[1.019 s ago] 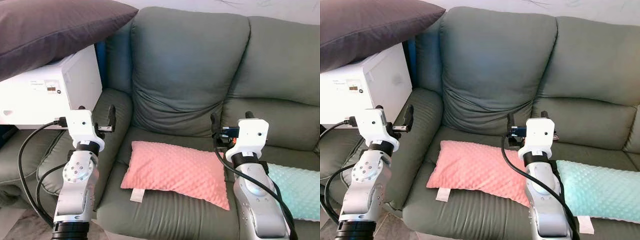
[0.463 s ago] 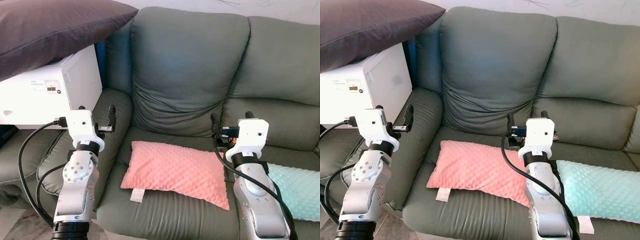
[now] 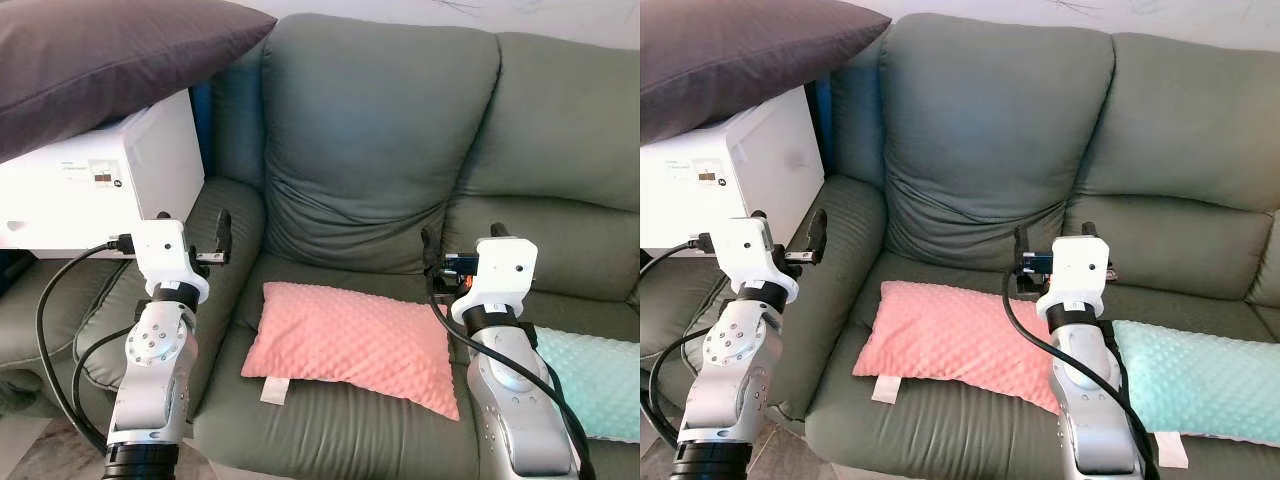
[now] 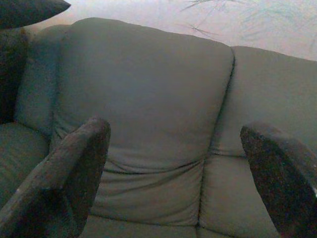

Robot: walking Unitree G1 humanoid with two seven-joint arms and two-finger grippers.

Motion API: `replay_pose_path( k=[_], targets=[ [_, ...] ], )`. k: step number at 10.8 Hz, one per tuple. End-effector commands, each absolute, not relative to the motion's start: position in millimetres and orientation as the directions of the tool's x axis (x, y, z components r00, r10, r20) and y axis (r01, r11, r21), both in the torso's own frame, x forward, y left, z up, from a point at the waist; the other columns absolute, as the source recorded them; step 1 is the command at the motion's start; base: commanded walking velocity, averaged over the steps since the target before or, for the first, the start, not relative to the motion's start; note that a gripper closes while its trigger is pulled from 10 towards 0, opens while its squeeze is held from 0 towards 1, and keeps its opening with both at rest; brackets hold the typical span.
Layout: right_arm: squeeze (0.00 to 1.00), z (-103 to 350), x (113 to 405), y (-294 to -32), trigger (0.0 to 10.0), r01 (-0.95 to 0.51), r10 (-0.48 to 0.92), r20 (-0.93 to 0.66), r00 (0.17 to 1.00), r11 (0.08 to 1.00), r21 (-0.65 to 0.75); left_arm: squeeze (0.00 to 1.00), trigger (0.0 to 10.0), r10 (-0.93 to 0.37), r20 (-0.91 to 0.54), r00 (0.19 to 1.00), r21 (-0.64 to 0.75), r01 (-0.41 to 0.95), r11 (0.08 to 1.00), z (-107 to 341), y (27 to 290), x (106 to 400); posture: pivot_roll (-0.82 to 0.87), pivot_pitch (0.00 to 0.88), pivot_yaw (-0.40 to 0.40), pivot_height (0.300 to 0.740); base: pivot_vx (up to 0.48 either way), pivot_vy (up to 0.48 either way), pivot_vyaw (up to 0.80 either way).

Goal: Move the pillow to the sofa

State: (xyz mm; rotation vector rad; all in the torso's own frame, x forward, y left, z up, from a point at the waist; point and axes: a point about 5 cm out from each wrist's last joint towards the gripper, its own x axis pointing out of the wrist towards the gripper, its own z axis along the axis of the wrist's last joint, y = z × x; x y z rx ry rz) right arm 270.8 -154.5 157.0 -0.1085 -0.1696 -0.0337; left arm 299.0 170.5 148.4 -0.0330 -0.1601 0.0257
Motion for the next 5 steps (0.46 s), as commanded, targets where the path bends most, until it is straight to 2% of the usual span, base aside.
replay_pose_path(
  k=[1, 5],
  targets=[
    [0.0, 159.9, 267.0, -151.0, 10.0, 0.022, -0.006, 0.171, 0.985, 0.996, -0.091, 0.0, 10.0, 0.025, 0.118, 0.993, -0.02, -0.023, 1.0, 141.8, 168.6, 296.1, -0.1, 0.032, -0.023, 0.74, 0.0, 0.0, 0.0],
    [0.0, 158.0, 265.6, -148.7, 10.0, 0.007, 0.007, 0.16, 0.987, 0.996, -0.088, 0.0, 10.0, 0.009, 0.106, 0.994, -0.026, -0.007, 1.0, 140.0, 165.7, 295.3, -0.1, 0.03, -0.024, 0.74, 0.0, 0.0, 0.0]
  ],
)
